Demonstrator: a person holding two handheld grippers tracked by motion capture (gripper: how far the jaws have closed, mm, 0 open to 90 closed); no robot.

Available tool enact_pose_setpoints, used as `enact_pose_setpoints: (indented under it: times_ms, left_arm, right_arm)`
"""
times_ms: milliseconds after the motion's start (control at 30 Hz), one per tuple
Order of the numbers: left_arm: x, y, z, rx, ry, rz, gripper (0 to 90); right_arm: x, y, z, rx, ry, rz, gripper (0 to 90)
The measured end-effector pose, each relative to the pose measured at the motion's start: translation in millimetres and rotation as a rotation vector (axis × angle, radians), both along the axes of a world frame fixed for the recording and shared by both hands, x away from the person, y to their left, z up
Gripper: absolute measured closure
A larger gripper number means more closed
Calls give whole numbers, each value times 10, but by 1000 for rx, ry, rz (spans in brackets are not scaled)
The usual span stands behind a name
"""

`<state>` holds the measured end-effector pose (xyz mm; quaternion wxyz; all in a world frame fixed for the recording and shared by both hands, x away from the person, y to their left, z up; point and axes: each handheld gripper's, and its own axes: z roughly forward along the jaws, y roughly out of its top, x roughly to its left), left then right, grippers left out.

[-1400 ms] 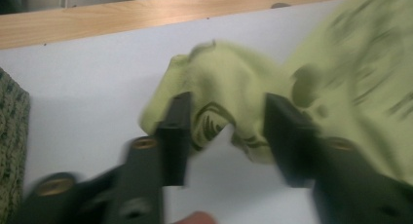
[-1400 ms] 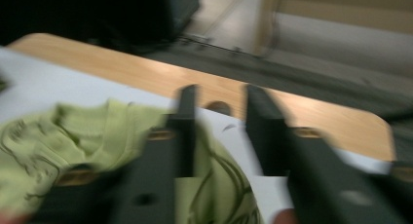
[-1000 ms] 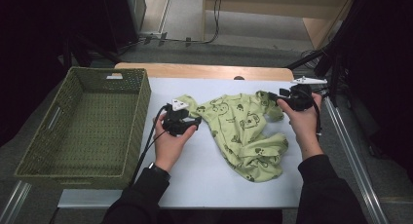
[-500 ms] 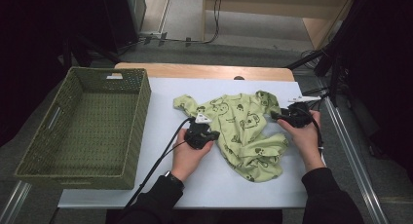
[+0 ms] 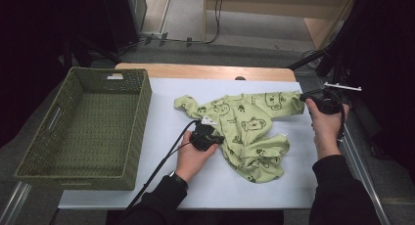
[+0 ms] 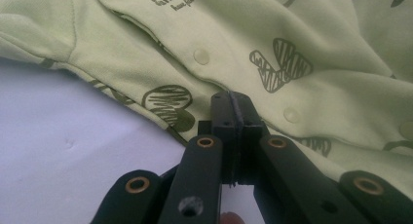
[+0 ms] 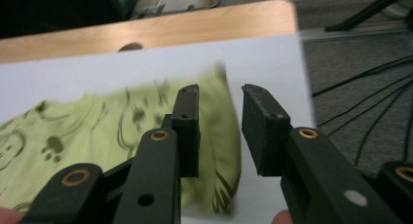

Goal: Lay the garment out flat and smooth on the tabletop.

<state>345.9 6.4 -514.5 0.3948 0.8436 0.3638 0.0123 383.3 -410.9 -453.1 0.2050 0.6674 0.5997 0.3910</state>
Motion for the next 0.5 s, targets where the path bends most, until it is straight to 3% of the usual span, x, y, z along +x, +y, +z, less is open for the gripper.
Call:
enact_pose_setpoints:
  times_ms: [67, 133, 200, 333, 400, 467, 500]
  left_arm:
    - [-7, 0, -4, -2, -7, 0, 891]
    - [-3, 5, -8, -7, -2, 4, 891]
    - [-5, 4, -8, -8, -2, 6, 891]
    - [-16, 0, -12, -9, -10, 9, 891]
    - [-17, 1, -13, -9, -12, 9, 891]
    - [-19, -1, -12, -6, -13, 8, 891]
    - [-21, -2, -12, -6, -14, 8, 891]
  right_arm:
    - [-20, -34, 7, -29, -11, 19, 599]
    - [-34, -34, -16, -89, -9, 42, 555]
    - [-40, -41, -60, -84, -18, 65, 499]
    - [12, -23, -237, -66, 50, 72, 417]
    - [45, 34, -365, -116, 104, 81, 412]
    - [52, 76, -477, -184, 138, 43, 426]
    - [54, 73, -526, -193, 150, 21, 429]
